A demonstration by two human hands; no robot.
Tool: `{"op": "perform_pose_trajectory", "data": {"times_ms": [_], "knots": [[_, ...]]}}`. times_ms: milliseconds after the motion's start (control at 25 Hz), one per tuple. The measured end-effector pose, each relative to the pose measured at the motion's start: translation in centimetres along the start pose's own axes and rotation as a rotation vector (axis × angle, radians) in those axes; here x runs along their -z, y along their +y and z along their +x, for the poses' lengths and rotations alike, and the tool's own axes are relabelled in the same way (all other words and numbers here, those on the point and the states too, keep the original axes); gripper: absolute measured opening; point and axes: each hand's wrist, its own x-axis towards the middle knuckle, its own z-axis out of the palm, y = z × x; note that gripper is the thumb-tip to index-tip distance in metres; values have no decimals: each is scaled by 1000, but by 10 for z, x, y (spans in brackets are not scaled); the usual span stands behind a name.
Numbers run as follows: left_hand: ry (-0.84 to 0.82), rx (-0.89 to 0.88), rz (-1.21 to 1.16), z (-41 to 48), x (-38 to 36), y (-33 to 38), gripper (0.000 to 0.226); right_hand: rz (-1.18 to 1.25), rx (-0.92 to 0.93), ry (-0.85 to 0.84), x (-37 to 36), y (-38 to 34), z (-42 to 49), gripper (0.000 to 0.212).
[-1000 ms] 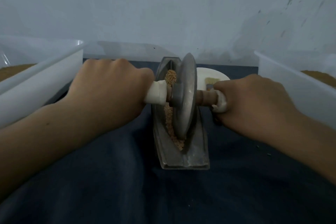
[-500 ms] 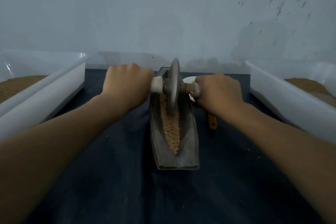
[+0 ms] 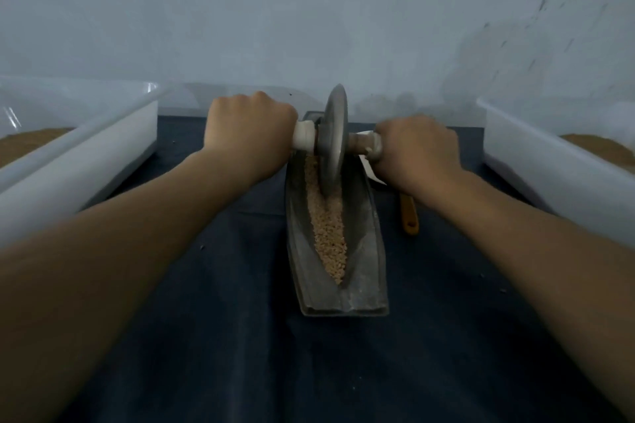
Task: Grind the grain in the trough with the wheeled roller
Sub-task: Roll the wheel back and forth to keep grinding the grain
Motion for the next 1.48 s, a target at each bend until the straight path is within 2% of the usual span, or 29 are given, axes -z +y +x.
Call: {"op": "perform_pose_trajectory", "data": {"times_ms": [80, 160, 240, 320, 360, 400, 480, 600, 760, 840, 920, 960, 1040, 1160, 1280, 1320, 1440, 1480], "knots": [[-8, -3, 5, 6, 4, 1, 4, 19, -15, -25, -3, 1, 3, 4], [11, -16, -10, -12, 10, -2, 7, -21, 30, -2, 4, 6, -14, 20], [78, -47, -60, -44, 15, -8, 21, -127, 153, 121, 18, 14, -41, 38], [142, -93, -95, -70, 25, -18, 25, -180, 272, 294, 38, 16, -67, 40], [171, -112, -123, -76, 27, -22, 25, -160, 305, 322, 43, 17, -74, 36], [173, -119, -135, -78, 25, -24, 25, -148, 311, 296, 46, 17, -74, 33], [70, -52, -123, -72, 14, -20, 24, -201, 246, 182, 40, 10, -60, 33], [48, 57, -113, -34, -10, -5, 5, -202, 126, 87, 19, -4, -14, 4], [-27, 111, -180, -6, -14, -4, 8, -157, 66, 37, 19, -14, 8, 14], [35, 70, -153, -29, -10, -6, 13, -150, 121, 63, 23, -8, -13, 10], [131, -38, -107, -54, 4, -12, 26, -163, 170, 123, 28, 3, -42, 32], [171, -99, -97, -63, 13, -18, 28, -149, 198, 143, 32, 7, -57, 35], [220, -171, -60, -71, 25, -22, 28, -73, 215, 154, 35, 16, -75, 28], [93, -83, 18, -56, 18, -13, 29, -81, 134, 151, 21, 13, -58, 25], [31, 1, -2, -16, 0, -1, 6, -42, 43, 67, 4, -4, -9, 9], [10, 23, -9, -7, 0, 1, 4, -24, 14, 31, 3, -7, 2, 5], [12, 14, -1, -12, 7, 2, 2, -25, 15, 25, 3, -1, -8, 6], [40, -15, 2, -22, 10, -1, 7, -28, 44, 51, 6, 3, -22, 12]]}}
